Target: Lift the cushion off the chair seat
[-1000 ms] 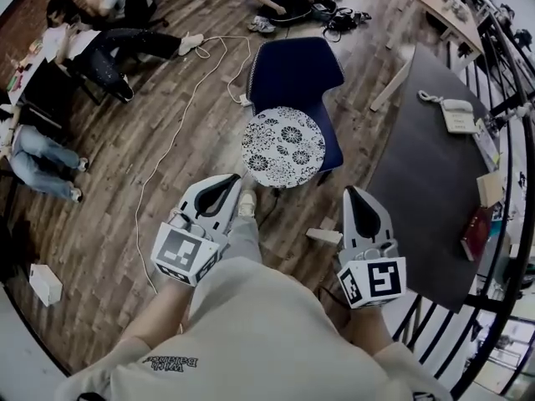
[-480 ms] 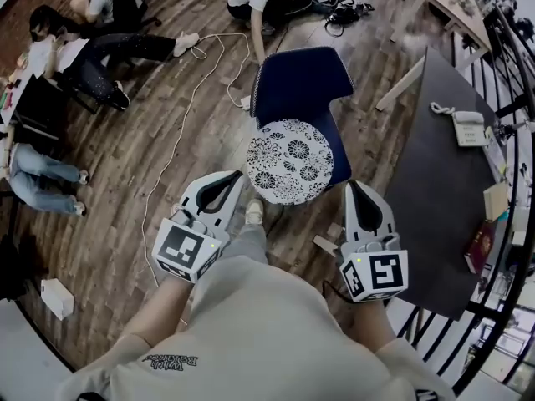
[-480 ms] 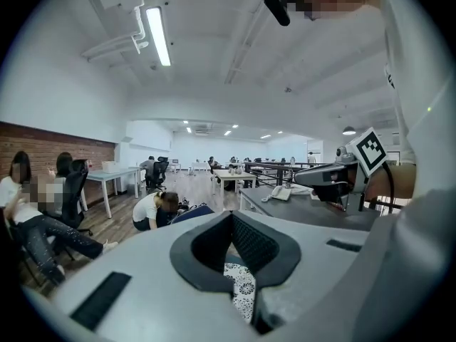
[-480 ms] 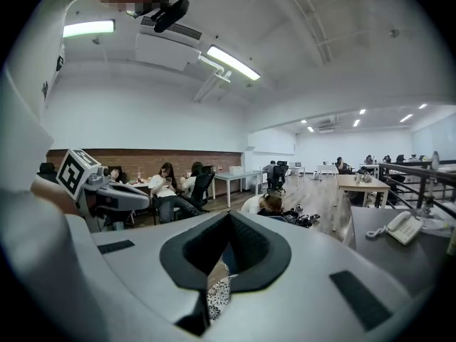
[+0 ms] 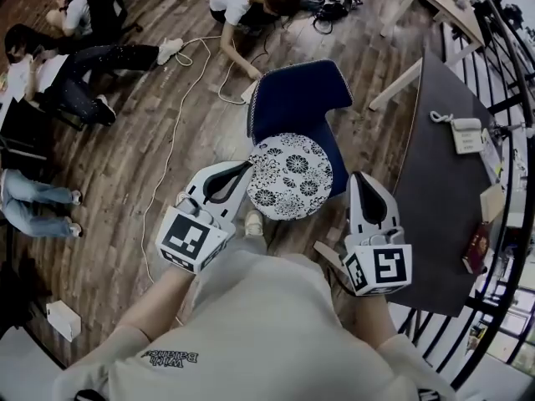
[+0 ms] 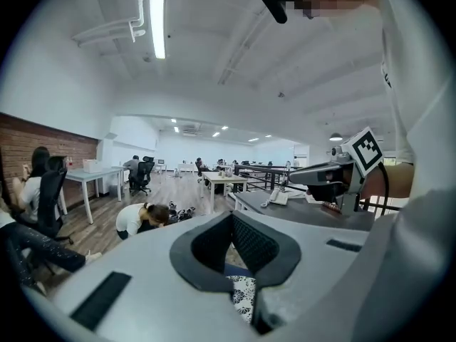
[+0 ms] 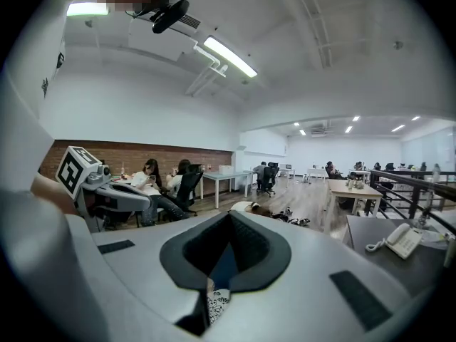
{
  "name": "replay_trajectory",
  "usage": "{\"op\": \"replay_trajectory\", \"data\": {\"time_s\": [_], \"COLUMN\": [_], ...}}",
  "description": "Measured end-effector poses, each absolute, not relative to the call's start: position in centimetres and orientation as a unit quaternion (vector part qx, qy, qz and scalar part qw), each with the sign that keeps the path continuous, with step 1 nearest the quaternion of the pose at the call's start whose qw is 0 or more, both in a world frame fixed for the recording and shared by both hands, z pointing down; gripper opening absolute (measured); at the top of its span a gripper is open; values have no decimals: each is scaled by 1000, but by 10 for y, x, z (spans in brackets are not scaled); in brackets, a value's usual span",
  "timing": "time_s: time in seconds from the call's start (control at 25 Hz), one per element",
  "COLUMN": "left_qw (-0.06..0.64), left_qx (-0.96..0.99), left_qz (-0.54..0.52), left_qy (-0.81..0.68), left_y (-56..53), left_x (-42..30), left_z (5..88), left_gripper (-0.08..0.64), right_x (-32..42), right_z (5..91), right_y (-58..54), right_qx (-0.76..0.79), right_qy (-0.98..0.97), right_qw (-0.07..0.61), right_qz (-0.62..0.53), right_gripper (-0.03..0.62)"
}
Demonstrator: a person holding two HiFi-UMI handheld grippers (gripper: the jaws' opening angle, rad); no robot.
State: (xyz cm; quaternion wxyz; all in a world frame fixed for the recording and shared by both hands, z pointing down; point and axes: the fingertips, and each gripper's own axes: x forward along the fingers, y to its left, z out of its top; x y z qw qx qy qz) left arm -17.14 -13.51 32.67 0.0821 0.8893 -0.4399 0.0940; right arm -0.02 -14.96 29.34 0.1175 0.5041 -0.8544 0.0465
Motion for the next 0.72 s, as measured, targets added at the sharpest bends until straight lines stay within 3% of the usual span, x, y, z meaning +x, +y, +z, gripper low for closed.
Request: {"op": "replay_trajectory", "data": {"time_s": [0.72], "left_qw": [95], "left_qx": [880], "left_qz": [104], "left_qy": [-454], "left_y": [-176], "left_x": [-159], "left_z": [323], "left_gripper": [5], "right_x": [12], "right_z": [297], "right_y": [-191], "right_qx": [489], "right_qy": [-861], "right_qw": [128], "right_qz": [57], "right_gripper": [2]}}
